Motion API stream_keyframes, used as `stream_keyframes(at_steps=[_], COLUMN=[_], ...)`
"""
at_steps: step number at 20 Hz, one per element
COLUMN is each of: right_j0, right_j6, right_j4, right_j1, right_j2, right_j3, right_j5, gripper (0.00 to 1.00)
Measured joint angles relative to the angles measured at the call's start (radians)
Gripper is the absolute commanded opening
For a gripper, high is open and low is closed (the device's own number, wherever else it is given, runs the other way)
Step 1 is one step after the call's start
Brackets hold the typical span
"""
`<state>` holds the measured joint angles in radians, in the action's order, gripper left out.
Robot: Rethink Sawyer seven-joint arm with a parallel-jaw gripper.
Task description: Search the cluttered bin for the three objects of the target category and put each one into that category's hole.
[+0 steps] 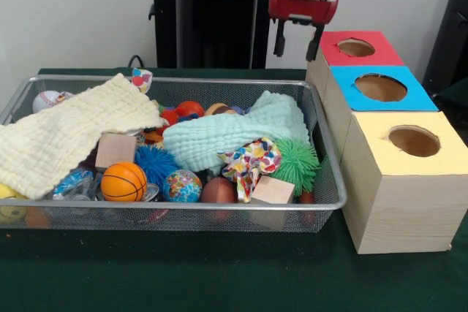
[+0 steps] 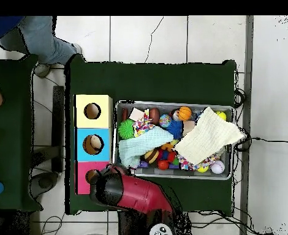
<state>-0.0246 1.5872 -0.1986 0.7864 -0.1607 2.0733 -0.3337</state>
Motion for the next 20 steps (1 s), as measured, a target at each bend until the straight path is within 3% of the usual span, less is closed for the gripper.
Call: stream_keyframes(at_steps=[3, 4, 7, 12, 20], right_j0=[-0.030, -0.070, -0.117, -0.213, -0.188], right_j6=[0.000, 0.000, 0.000, 0.000, 0.000], right_j4=[0.000, 0.001, 0.001, 0.001, 0.001], right_j1=[0.015, 0.012, -0.001, -0.063, -0.140], right_j2=[-0.027, -0.062, -0.104, -0.200, -0.242], right_j3=[-0.023, -0.044, -0.065, -0.091, -0.091], right_j5=[-0.064, -0.074, -0.062, 0.071, 0.287], gripper=[1.00, 1.00, 1.00, 1.00, 1.00])
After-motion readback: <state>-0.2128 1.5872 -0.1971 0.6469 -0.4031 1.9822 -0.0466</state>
